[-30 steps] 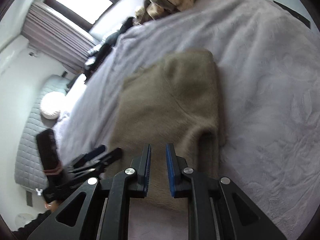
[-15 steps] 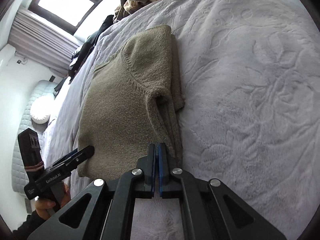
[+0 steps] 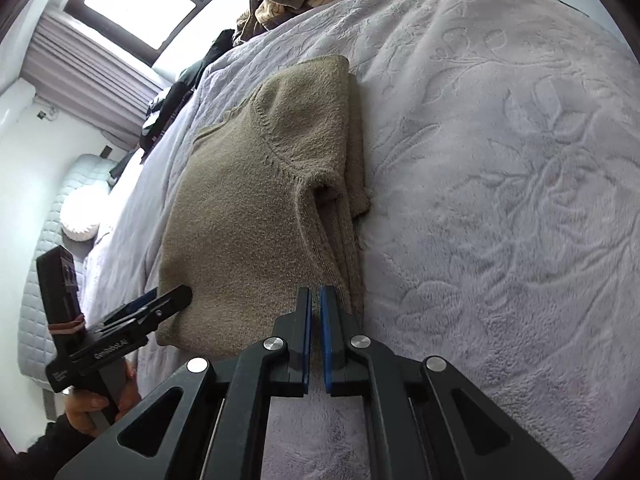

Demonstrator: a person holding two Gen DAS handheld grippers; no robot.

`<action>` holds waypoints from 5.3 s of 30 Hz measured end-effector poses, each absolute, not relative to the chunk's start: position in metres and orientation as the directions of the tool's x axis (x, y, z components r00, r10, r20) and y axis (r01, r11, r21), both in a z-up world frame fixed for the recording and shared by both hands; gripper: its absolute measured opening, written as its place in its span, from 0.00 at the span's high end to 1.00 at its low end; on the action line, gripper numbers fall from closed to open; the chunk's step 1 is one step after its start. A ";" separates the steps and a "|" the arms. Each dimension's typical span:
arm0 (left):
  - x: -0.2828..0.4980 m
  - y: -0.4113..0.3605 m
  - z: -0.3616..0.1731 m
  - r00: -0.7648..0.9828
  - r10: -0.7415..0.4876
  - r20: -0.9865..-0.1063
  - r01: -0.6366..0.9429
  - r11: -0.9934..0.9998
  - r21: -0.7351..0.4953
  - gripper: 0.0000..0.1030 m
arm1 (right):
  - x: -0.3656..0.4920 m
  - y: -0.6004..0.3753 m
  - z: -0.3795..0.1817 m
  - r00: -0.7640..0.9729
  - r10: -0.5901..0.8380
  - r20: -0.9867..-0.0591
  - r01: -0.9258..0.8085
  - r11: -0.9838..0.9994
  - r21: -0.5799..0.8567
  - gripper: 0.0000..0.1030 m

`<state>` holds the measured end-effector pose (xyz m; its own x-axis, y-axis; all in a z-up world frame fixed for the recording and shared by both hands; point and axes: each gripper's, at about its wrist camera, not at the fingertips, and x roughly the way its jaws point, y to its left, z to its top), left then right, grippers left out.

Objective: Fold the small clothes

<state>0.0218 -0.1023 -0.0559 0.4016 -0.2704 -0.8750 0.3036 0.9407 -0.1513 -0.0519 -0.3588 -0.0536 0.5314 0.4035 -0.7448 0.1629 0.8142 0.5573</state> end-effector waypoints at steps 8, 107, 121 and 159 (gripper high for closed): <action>0.023 -0.104 -0.056 0.400 -0.265 -0.877 0.312 0.940 -0.141 0.13 | -0.060 -0.366 -0.041 0.542 0.440 -0.716 0.154 0.786 0.599 0.94; -0.078 0.082 -0.004 0.508 -0.328 -0.796 0.206 0.944 -0.258 0.33 | -0.037 -0.241 -0.023 0.420 0.623 -0.660 0.028 0.718 0.696 0.58; -0.124 0.060 -0.026 0.439 -0.385 -0.812 0.262 0.919 -0.295 0.63 | -0.062 -0.202 -0.028 0.385 0.497 -0.778 -0.039 0.851 0.524 0.91; -0.137 0.059 0.000 0.497 -0.234 -0.835 0.174 0.970 -0.168 0.46 | -0.096 -0.221 -0.002 0.402 0.288 -0.869 0.066 0.938 0.341 0.89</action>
